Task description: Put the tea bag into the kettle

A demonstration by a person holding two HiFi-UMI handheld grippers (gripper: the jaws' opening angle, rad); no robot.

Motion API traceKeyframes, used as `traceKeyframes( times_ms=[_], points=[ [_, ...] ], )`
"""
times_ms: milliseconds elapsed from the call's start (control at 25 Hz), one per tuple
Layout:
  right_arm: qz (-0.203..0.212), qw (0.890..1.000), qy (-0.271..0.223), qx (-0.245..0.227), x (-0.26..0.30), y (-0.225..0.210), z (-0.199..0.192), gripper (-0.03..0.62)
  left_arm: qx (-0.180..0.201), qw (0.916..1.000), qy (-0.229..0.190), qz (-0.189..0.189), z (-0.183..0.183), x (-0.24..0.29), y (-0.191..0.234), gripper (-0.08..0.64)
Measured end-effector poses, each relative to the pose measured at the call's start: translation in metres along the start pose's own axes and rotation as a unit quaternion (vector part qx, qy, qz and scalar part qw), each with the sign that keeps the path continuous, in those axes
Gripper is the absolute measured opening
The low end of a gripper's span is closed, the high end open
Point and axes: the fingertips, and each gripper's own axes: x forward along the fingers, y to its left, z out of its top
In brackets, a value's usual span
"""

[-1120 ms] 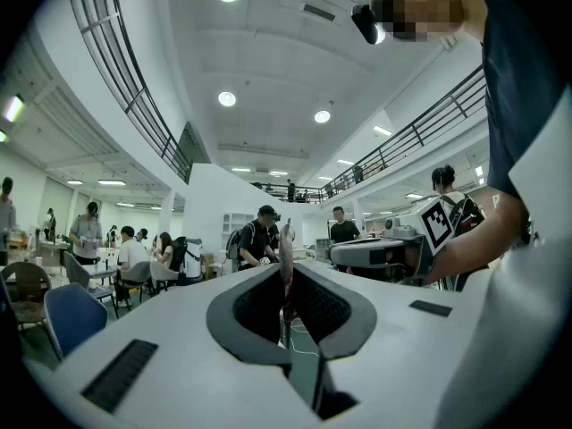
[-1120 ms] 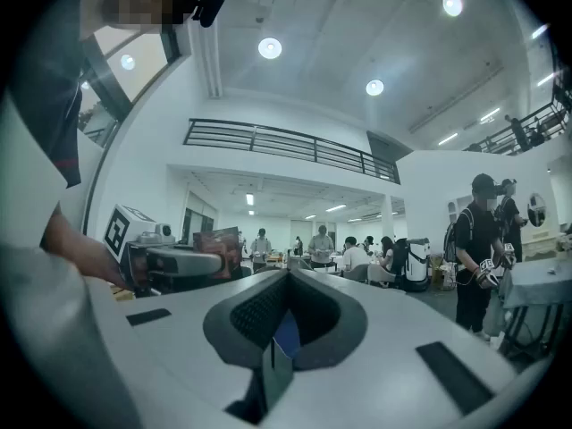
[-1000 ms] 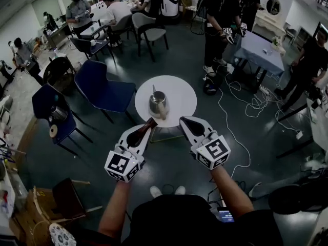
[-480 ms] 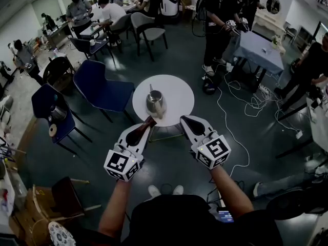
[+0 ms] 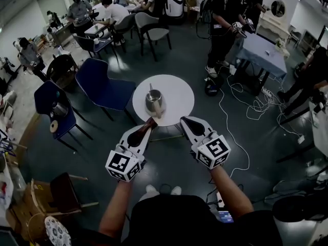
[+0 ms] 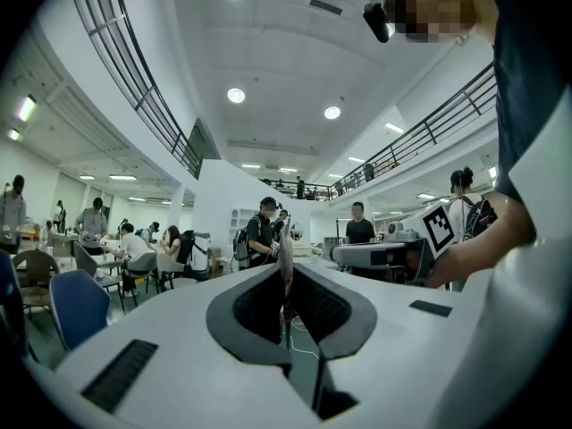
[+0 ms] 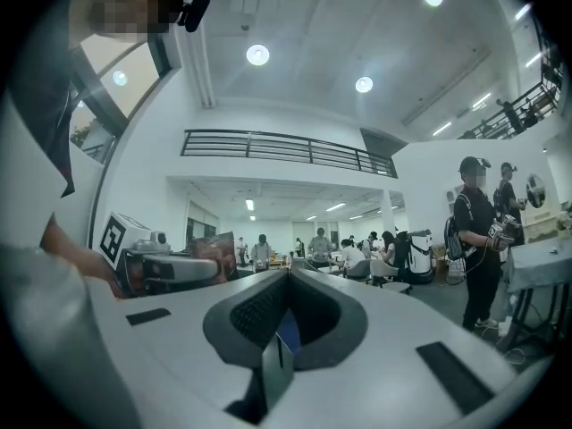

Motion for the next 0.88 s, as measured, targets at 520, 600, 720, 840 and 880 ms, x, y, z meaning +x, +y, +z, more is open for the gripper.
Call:
traceKeyframes(
  times_ms=[520, 600, 720, 840, 880],
  points=[
    [0.010, 1.000, 0.000, 0.015, -0.012, -0.027, -0.007, 0.017, -0.007, 0.9998, 0.008, 0.017, -0.008, 0.017, -0.013, 0.035],
    [0.013, 1.000, 0.004, 0.017, -0.011, -0.027, -0.011, 0.017, -0.012, 0.9997, 0.010, 0.021, -0.013, 0.016, -0.013, 0.035],
    [0.015, 1.000, 0.006, 0.019, -0.010, -0.028, -0.012, 0.017, -0.017, 0.9995, 0.012, 0.024, -0.015, 0.014, -0.014, 0.035],
    [0.013, 1.000, 0.003, 0.021, -0.009, -0.029, -0.013, 0.017, -0.016, 0.9994, 0.013, 0.027, -0.017, 0.012, -0.012, 0.035],
    [0.013, 1.000, 0.003, 0.022, -0.008, -0.030, -0.013, 0.017, -0.016, 0.9994, 0.013, 0.029, -0.018, 0.013, -0.011, 0.035]
  ],
)
